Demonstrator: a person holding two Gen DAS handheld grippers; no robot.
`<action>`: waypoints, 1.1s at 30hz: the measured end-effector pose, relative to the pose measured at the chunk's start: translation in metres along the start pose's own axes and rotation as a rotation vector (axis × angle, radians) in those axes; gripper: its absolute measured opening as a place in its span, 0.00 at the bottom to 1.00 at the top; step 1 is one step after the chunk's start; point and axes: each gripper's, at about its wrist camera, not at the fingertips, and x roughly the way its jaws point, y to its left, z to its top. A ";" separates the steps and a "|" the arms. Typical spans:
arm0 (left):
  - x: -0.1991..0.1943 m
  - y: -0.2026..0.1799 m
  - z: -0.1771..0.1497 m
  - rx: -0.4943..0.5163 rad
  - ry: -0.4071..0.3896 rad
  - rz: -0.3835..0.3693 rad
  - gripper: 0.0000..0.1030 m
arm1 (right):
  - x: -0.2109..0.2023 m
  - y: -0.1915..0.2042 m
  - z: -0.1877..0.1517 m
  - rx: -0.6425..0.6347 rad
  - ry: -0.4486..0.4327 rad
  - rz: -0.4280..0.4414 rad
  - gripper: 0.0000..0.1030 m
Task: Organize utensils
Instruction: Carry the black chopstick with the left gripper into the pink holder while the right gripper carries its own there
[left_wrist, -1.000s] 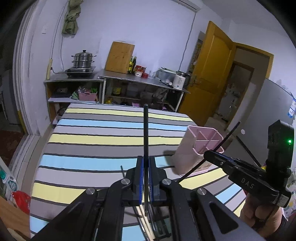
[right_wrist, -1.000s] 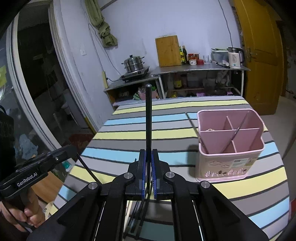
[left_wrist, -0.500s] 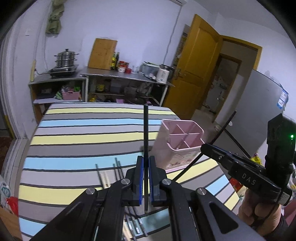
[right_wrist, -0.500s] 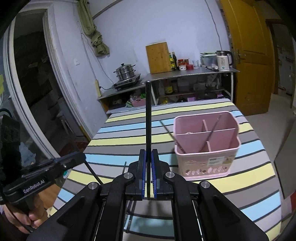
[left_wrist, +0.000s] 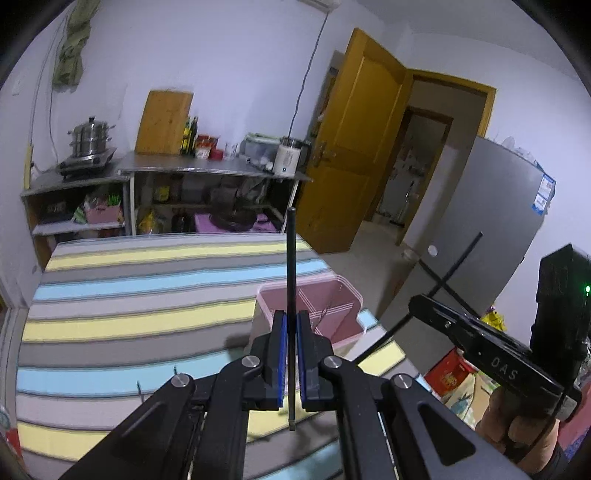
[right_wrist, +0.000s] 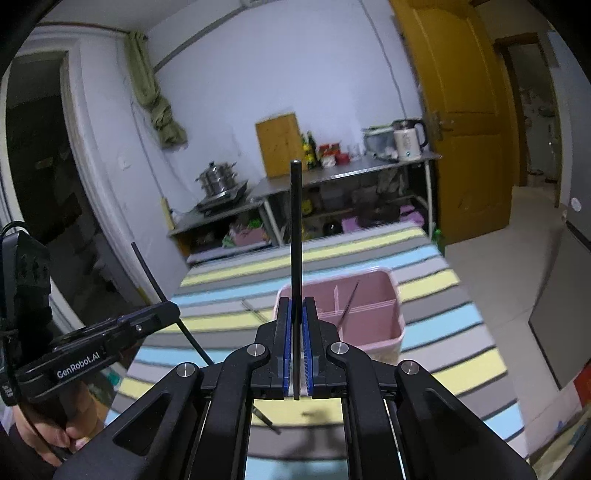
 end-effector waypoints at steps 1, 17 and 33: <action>0.000 -0.002 0.007 0.004 -0.015 -0.003 0.05 | -0.002 -0.003 0.006 0.005 -0.014 -0.003 0.05; 0.046 -0.002 0.049 0.023 -0.085 0.001 0.05 | 0.032 -0.022 0.039 0.027 -0.047 -0.034 0.05; 0.095 0.016 0.012 0.010 0.023 -0.005 0.05 | 0.081 -0.038 0.005 0.041 0.084 -0.049 0.05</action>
